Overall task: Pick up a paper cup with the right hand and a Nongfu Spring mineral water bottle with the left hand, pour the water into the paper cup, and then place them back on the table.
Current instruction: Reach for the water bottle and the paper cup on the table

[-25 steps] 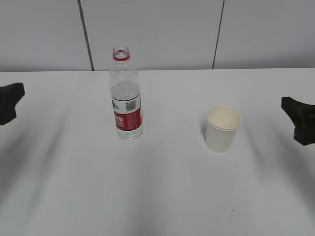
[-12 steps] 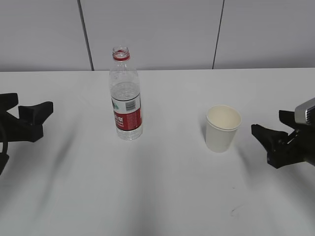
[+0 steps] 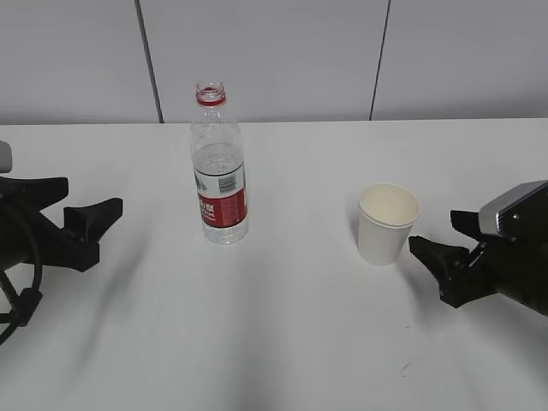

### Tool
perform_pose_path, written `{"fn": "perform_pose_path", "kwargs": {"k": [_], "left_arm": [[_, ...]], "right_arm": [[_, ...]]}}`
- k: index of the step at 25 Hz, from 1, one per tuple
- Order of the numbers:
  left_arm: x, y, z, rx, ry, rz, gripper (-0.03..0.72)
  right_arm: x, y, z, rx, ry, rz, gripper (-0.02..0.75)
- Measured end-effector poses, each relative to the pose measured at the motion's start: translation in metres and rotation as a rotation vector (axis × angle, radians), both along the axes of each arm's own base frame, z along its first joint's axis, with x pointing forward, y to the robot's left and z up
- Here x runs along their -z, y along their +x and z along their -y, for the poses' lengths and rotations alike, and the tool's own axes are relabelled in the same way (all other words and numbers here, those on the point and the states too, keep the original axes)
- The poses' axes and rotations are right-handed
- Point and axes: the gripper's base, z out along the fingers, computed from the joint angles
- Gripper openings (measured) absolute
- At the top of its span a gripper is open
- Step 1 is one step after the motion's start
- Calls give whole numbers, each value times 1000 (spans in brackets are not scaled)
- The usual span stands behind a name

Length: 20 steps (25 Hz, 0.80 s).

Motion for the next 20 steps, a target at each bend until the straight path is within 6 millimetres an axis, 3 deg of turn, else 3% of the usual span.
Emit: {"fn": "perform_pose_path", "kwargs": {"k": [6,14,20], "left_arm": [[7,1,1,11,3,-19,516],[12,3,2,13,3,-35,516],[14,5,3,23,-25,-7,515]], "right_arm": [[18,7,-1,-12,21,-19,663],[40,23,-3,-55,20,-51,668],[43,39,-7,-120,11,-16,668]]}}
